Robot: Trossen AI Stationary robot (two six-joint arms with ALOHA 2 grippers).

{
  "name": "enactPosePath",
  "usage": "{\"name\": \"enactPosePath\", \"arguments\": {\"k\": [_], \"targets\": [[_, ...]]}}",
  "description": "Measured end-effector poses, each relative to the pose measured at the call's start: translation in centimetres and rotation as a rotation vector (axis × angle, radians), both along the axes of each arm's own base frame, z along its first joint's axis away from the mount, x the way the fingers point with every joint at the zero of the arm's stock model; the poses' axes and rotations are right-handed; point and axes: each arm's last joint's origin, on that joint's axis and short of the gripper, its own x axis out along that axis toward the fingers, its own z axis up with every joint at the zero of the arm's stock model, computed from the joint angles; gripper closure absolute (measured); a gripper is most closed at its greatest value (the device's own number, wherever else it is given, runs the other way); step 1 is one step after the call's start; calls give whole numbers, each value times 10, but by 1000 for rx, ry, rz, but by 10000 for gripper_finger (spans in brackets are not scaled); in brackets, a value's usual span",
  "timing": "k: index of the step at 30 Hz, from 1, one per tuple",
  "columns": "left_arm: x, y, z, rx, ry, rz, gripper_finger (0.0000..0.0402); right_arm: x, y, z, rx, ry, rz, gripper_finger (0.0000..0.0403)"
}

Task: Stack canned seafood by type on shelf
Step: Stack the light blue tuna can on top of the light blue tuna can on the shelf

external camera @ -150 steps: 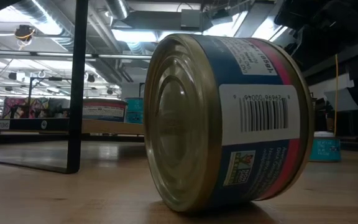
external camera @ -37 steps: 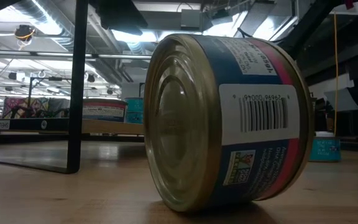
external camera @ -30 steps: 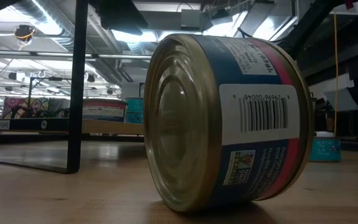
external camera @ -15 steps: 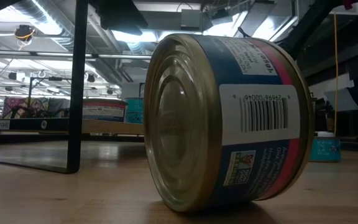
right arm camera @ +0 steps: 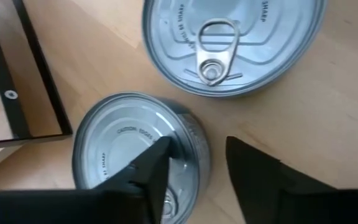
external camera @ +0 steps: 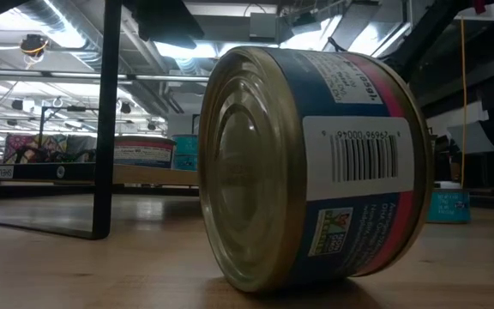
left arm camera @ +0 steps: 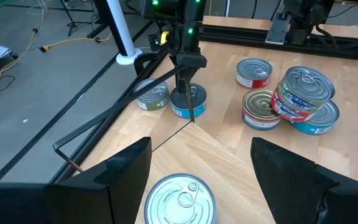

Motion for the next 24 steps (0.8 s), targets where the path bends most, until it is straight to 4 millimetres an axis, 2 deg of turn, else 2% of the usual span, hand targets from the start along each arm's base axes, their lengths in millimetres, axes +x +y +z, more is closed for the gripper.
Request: {"name": "enactPosePath", "arguments": {"k": [13, 24], "targets": [[0, 0, 0, 0, 0, 0, 131, 0, 1, 0, 27, -26, 19, 393], [0, 0, 0, 0, 0, 0, 131, 0, 1, 0, 24, -27, 21, 400]]}}
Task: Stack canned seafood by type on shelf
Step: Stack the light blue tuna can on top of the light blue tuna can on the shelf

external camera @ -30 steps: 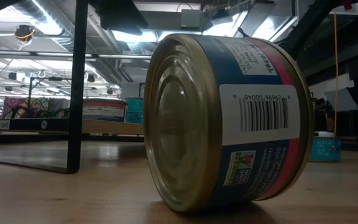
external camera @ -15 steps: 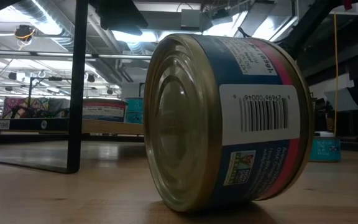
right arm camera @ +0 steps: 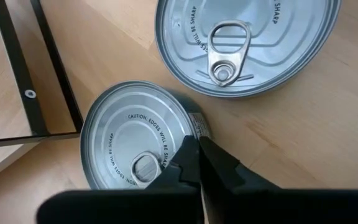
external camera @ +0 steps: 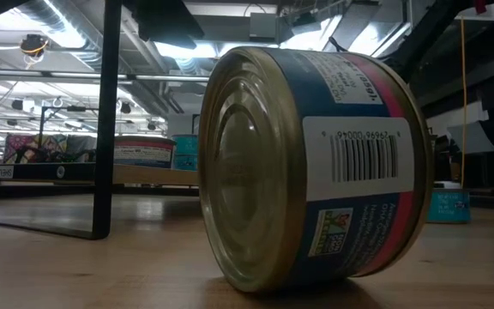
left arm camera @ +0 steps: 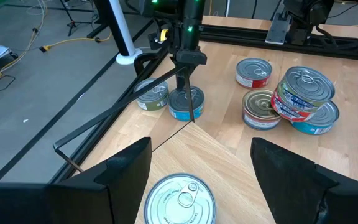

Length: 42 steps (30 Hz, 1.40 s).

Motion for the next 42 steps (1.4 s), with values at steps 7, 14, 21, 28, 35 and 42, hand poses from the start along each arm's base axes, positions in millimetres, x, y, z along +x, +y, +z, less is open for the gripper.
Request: {"name": "enactPosePath", "arguments": {"k": [7, 14, 21, 28, 35, 42], "targets": [[0, 0, 0, 0, 0, 0, 131, 1, -1, 2, 6, -10, 10, 402], [0, 0, 0, 0, 0, 0, 131, 4, -3, 8, 2, -8, 23, 402], [0, 0, 0, 0, 0, 0, 131, 4, -4, 13, 9, 14, 47, 403], [0, 0, 0, -2, -1, 1, 131, 4, -4, 14, 15, 20, 51, 403], [0, 0, 0, -3, -2, 2, 131, 3, -3, 14, 26, 29, 56, 403], [0, 0, 0, -16, -10, 10, 131, 3, -3, 14, 29, 23, 61, 403]]}}
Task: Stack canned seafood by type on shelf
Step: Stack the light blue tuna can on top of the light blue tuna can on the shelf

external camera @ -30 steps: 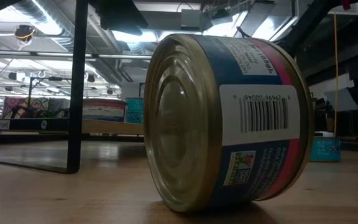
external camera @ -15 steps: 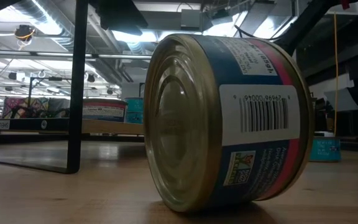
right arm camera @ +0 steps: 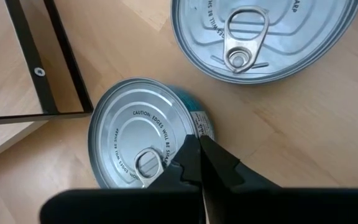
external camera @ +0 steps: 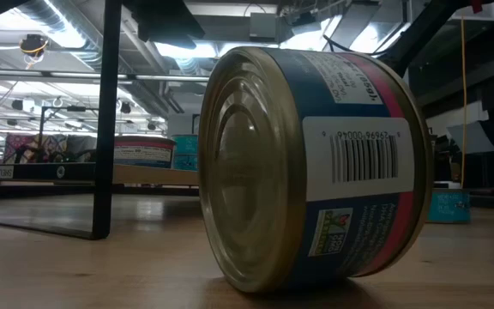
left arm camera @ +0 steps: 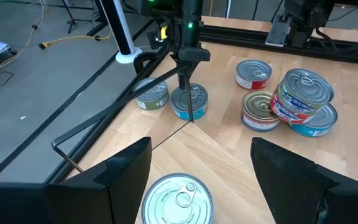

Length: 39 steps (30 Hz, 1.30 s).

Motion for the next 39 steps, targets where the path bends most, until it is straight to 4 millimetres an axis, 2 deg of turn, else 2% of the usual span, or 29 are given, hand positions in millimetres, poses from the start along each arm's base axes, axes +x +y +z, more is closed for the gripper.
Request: {"name": "enactPosePath", "arguments": {"k": [8, 19, 39], "targets": [[0, 0, 0, -1, 0, 0, 131, -5, 0, 10, -20, -20, 7, 403], [0, 0, 0, -1, -5, 0, 131, -26, -1, 36, -35, -53, -43, 403], [0, 0, 0, -1, -5, 0, 131, -43, 23, 79, 1, -169, -19, 403]]}}
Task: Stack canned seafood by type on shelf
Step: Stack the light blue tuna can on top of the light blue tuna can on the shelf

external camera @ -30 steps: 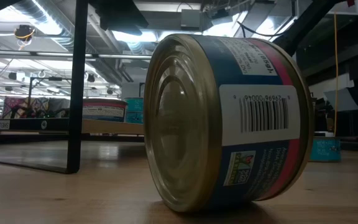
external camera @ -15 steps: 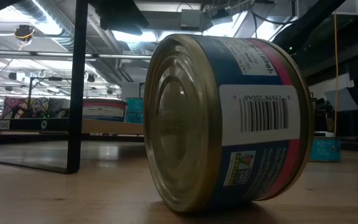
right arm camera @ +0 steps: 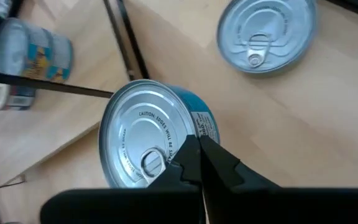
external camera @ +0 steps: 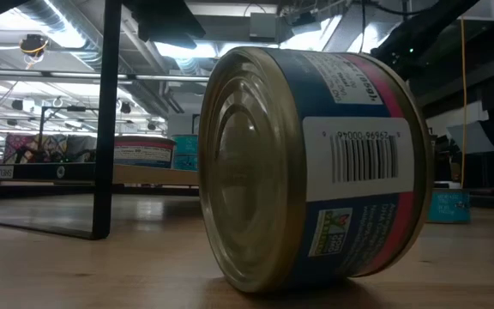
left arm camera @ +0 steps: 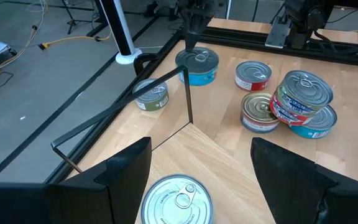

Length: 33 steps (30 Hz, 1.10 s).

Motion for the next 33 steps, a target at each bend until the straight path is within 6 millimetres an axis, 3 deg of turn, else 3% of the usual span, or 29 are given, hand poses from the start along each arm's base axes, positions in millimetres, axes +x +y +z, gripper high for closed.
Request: {"name": "enactPosePath", "arguments": {"k": [23, 33], "targets": [[0, 0, 0, 0, 0, 0, 131, -9, 21, 35, 123, -208, 2, 403], [0, 0, 0, 16, 5, -9, 131, 17, 49, 42, 137, -217, 91, 403]]}}
